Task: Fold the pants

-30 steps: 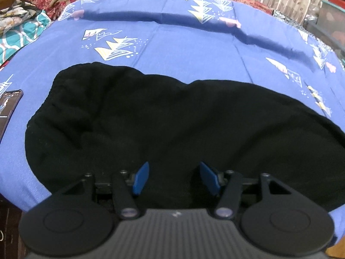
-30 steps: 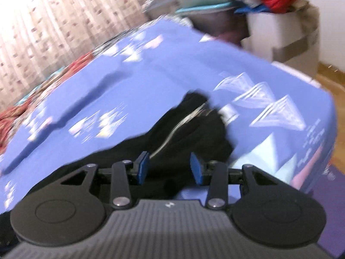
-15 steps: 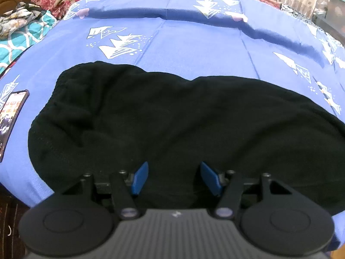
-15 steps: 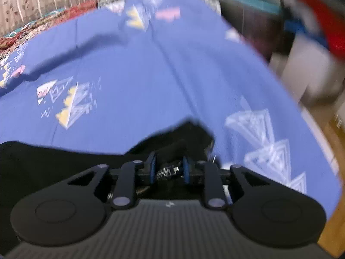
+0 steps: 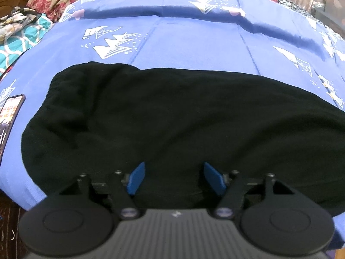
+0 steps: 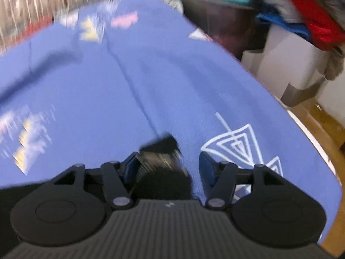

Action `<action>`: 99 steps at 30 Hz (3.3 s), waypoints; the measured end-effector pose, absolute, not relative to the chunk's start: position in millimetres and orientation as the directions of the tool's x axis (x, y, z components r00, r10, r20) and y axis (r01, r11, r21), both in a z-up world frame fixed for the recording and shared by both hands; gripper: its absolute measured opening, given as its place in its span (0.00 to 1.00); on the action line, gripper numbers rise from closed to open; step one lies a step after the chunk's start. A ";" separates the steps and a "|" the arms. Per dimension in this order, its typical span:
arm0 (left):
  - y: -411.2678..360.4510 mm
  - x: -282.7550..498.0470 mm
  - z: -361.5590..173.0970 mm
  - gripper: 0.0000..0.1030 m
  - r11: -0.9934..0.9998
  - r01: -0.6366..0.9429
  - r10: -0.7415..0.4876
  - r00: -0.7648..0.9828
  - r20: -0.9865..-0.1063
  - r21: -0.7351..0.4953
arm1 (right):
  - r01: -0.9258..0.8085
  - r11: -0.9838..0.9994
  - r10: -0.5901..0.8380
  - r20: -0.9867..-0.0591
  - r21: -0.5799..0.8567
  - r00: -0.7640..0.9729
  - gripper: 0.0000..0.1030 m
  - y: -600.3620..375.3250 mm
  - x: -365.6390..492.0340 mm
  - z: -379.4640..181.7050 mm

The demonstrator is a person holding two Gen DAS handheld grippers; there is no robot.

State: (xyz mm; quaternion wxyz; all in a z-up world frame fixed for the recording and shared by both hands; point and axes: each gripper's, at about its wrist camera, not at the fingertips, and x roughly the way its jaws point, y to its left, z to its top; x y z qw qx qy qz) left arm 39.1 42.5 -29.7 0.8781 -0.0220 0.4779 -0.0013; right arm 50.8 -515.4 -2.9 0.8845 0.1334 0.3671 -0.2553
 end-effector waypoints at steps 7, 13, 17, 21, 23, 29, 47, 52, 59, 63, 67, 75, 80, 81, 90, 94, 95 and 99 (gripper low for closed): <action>38.8 33.2 -32.6 0.70 0.999 0.010 -0.035 0.565 -0.824 -0.036 | 0.450 0.876 -0.265 -0.609 0.172 0.748 0.61 -477.7 -8.9 33.2; 46.7 27.3 -28.6 0.70 0.997 0.018 -0.069 0.568 -0.820 -0.071 | 0.358 0.912 -0.157 -0.636 0.200 0.756 0.60 -438.7 -10.1 26.8; 52.9 23.2 -24.2 0.70 0.994 0.015 -0.093 0.576 -0.812 -0.104 | 0.330 0.853 0.006 -0.639 0.405 0.769 0.57 -428.2 -9.7 28.5; 55.6 21.4 -24.1 0.70 0.992 0.011 -0.106 0.578 -0.809 -0.122 | 0.318 0.769 0.143 -0.634 0.555 0.760 0.40 -415.5 -23.8 22.3; 53.8 20.7 -23.9 0.70 0.993 0.016 -0.104 0.579 -0.809 -0.117 | 0.321 0.722 0.200 -0.629 0.613 0.751 0.33 -412.2 -33.5 14.5; 53.8 18.6 -22.7 0.70 0.992 0.014 -0.110 0.578 -0.808 -0.125 | 0.355 0.617 0.281 -0.618 0.702 0.734 0.34 -399.1 -60.8 -1.5; 51.2 19.8 -21.0 0.69 0.993 0.004 -0.098 0.565 -0.819 -0.116 | 0.404 0.591 0.212 -0.617 0.699 0.758 0.05 -412.1 -59.4 -3.0; 55.4 16.4 -13.4 0.69 0.989 -0.006 -0.116 0.565 -0.817 -0.145 | 0.370 0.629 0.185 -0.595 0.683 0.782 0.05 -406.6 -86.6 14.3; 43.1 15.6 -22.1 0.69 0.998 0.032 -0.060 0.544 -0.837 -0.051 | 0.502 0.476 0.201 -0.645 0.722 0.737 0.06 -421.6 -99.5 -45.5; 46.6 11.9 -15.2 0.69 0.995 0.038 -0.096 0.550 -0.829 -0.090 | 0.448 0.515 0.143 -0.588 0.731 0.796 0.25 -436.0 -109.5 -25.5; 48.1 8.2 -6.1 0.70 0.990 0.037 -0.131 0.568 -0.813 -0.133 | 0.480 0.499 -0.043 -0.533 0.721 0.845 0.55 -471.8 -126.4 -11.8; 43.5 6.6 0.4 0.70 0.989 0.032 -0.137 0.562 -0.816 -0.144 | 0.506 0.444 -0.057 -0.540 0.740 0.840 0.59 -525.1 -82.5 -35.5; 48.1 4.3 5.0 0.70 0.990 0.005 -0.121 0.570 -0.812 -0.144 | 0.506 0.451 -0.074 -0.534 0.735 0.842 0.46 -536.1 -65.3 -34.1; 48.7 4.4 5.6 0.70 0.989 0.001 -0.120 0.571 -0.812 -0.146 | 0.517 0.458 -0.078 -0.547 0.723 0.834 0.35 -535.6 -67.1 -32.0; 61.0 1.7 11.9 0.70 0.975 -0.011 -0.168 0.608 -0.776 -0.220 | 0.366 0.685 -0.051 -0.460 0.630 0.886 0.24 -479.1 -69.5 41.7; 67.9 -3.3 13.5 0.70 0.965 0.002 -0.205 0.630 -0.749 -0.261 | 0.198 0.881 0.013 -0.440 0.429 0.898 0.24 -400.3 -59.0 77.9; 70.2 -4.5 13.3 0.70 0.963 0.004 -0.211 0.632 -0.745 -0.270 | 0.162 0.916 0.023 -0.449 0.368 0.893 0.24 -378.5 -54.3 79.6; 83.3 -10.7 12.6 0.70 0.955 -0.001 -0.226 0.641 -0.734 -0.295 | 0.011 0.987 0.077 -0.544 0.158 0.836 0.24 -290.9 -36.7 52.1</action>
